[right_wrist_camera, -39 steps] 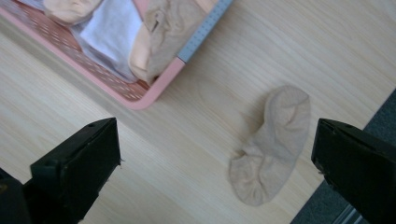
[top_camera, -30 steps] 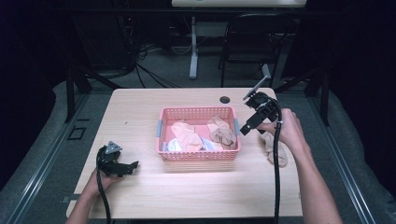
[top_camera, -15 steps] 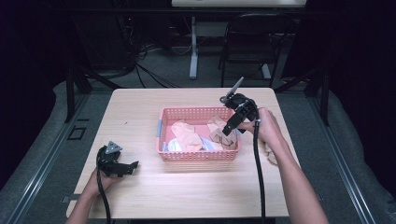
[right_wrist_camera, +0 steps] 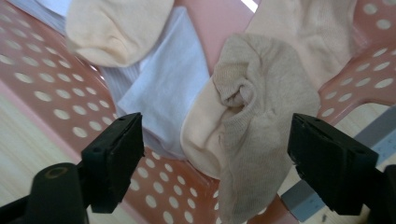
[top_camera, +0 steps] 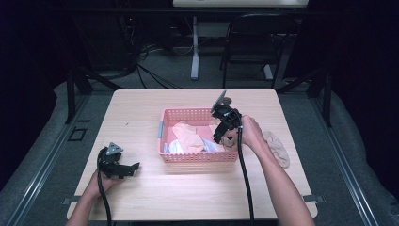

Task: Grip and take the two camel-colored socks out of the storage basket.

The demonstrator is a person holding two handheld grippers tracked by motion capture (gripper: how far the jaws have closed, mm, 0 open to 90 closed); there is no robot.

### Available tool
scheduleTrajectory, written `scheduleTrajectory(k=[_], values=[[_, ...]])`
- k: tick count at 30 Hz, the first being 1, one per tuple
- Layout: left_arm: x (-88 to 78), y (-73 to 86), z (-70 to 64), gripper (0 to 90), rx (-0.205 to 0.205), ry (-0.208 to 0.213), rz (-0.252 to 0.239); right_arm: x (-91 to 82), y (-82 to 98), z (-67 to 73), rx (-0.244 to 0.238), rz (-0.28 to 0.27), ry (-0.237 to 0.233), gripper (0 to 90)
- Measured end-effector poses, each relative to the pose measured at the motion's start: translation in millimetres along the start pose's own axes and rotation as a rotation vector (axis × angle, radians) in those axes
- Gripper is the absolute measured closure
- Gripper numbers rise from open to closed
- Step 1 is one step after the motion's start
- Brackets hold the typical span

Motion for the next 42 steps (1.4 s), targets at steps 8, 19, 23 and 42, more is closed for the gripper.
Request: scheduleTrajectory(k=[8,19,23,42], values=[[0.1,-0.1,0.0,0.0,0.001,0.001,0.0,21.5,-2.1,2.2,0.003,0.06,0.05,30.9],[0.1,-0.1,0.0,0.0,0.001,0.001,0.0,32.1,-0.8,-3.0,0.033,0.073,0.082,39.8],[0.1,-0.1,-0.1,0.0,0.001,0.001,0.0,34.6,0.9,-5.1,0.034,0.092,0.108,44.4],[0.3,-0.3,0.2,0.0,0.004,0.003,-0.001,57.5,-8.2,-2.3,0.021,0.163,0.182,66.0]])
Point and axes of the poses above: each handheld gripper's, and its own axes: x roughly forward along the jaws, y roughly out of its underside, z roughly to its left, the point moved 1 cm from there along x, roughly forward along the jaws, and after that the axes turned 1 degree about -z, right-handed, at the moved point
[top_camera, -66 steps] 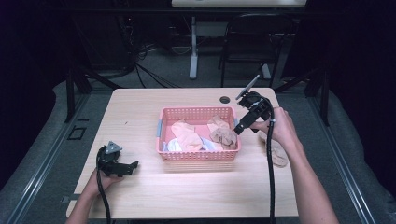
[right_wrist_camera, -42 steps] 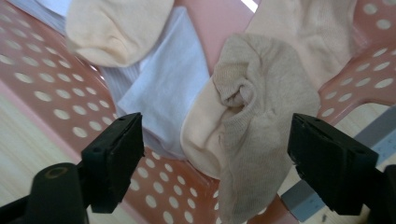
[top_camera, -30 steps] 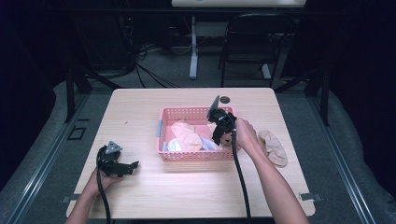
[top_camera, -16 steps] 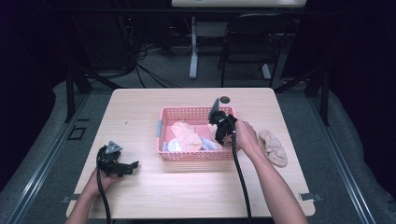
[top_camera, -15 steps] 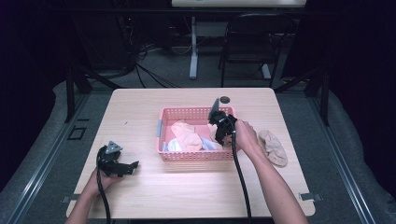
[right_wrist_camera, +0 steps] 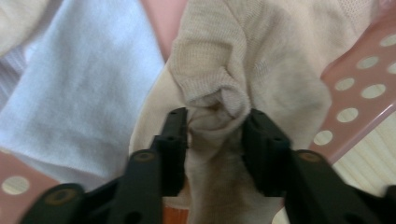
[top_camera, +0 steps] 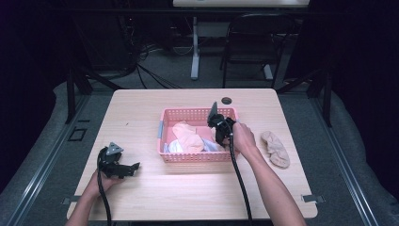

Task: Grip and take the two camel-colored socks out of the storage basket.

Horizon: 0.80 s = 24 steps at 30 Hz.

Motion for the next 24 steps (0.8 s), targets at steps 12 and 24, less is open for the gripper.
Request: scheduleTrajectory(k=[12,24], values=[[0.0,0.0,0.0,0.0,0.0,0.0,0.0,-10.0,9.4,-8.6,0.043,-0.08,-0.073,85.6],[0.0,-0.1,0.0,0.0,0.0,0.001,0.001,-57.5,20.7,-12.2,0.047,-0.196,-0.132,86.2]])
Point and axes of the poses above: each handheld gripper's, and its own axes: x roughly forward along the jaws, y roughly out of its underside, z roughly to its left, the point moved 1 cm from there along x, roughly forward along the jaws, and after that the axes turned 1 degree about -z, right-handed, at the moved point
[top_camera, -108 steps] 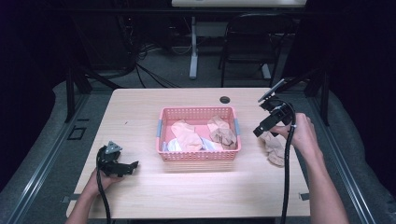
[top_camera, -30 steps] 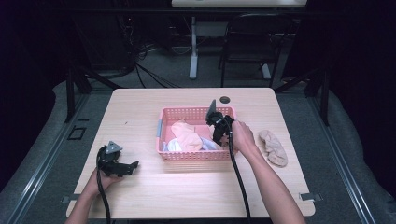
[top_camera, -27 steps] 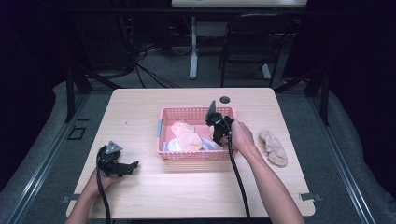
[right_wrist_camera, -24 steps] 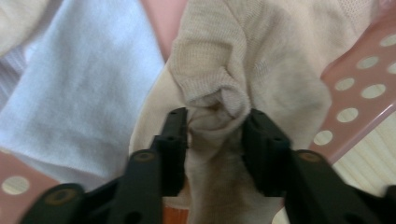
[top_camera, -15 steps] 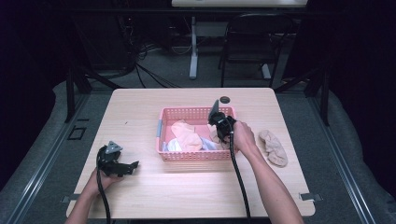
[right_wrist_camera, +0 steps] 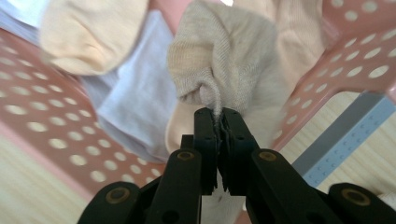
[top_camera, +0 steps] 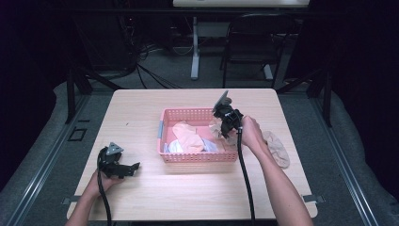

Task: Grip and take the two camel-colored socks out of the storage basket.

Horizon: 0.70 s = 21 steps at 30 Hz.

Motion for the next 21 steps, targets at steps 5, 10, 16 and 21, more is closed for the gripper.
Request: scheduleTrajectory(k=[5,10,16,21], values=[[0.0,0.0,0.0,0.1,0.0,0.0,0.0,-21.1,-2.3,1.7,-0.01,-0.03,0.006,86.4],[0.0,0.0,-0.1,0.1,0.0,0.0,0.0,-51.8,-7.2,1.5,0.004,-0.096,0.006,86.8],[0.0,-0.1,0.0,0.0,0.0,0.0,0.0,-71.4,-10.0,3.5,-0.01,-0.11,0.004,86.9],[0.9,-0.8,0.1,0.0,0.002,0.004,-0.002,-78.7,-11.7,6.2,-0.021,-0.097,0.007,86.9]])
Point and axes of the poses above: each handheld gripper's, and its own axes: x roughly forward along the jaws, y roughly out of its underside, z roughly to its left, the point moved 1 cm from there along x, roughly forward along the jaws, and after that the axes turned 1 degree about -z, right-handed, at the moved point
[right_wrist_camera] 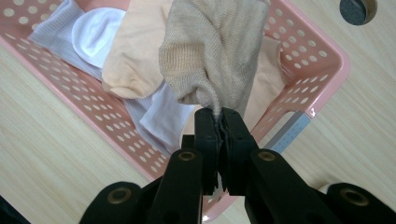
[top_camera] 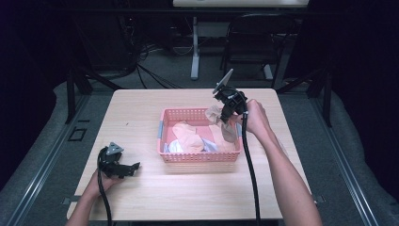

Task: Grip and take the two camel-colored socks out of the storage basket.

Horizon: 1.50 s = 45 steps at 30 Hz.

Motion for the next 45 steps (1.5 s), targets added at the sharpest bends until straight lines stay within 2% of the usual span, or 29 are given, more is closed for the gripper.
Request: scheduleTrajectory(k=[9,14,22,23,32,34,37,45], values=[[0.0,0.1,-0.1,0.0,0.0,0.0,0.0,-2.9,1.8,-3.1,0.001,-0.004,-0.018,86.9],[-0.1,0.2,-0.3,0.0,0.0,-0.001,-0.001,-10.0,2.8,-3.6,-0.001,-0.012,-0.009,87.0],[-0.2,0.4,-0.5,0.0,-0.003,-0.002,-0.002,-27.3,-0.2,1.0,-0.003,-0.043,-0.031,87.0],[-0.2,0.4,-0.5,0.0,-0.003,-0.002,-0.002,-31.4,-0.7,2.5,-0.02,-0.04,-0.024,87.0],[-0.1,0.4,-0.5,0.0,-0.003,-0.002,-0.002,-38.4,1.3,5.1,-0.02,-0.059,-0.021,87.1],[-0.2,0.4,-0.5,0.0,-0.003,-0.003,-0.001,-40.2,2.0,3.8,-0.027,-0.045,-0.011,87.1],[-0.2,0.4,-0.5,0.0,-0.003,-0.003,-0.002,-44.4,4.9,1.9,-0.017,-0.063,-0.009,87.0],[-0.2,0.4,-0.5,0.0,-0.003,-0.003,-0.002,-56.9,15.8,-5.5,0.001,-0.064,0.002,87.0]])
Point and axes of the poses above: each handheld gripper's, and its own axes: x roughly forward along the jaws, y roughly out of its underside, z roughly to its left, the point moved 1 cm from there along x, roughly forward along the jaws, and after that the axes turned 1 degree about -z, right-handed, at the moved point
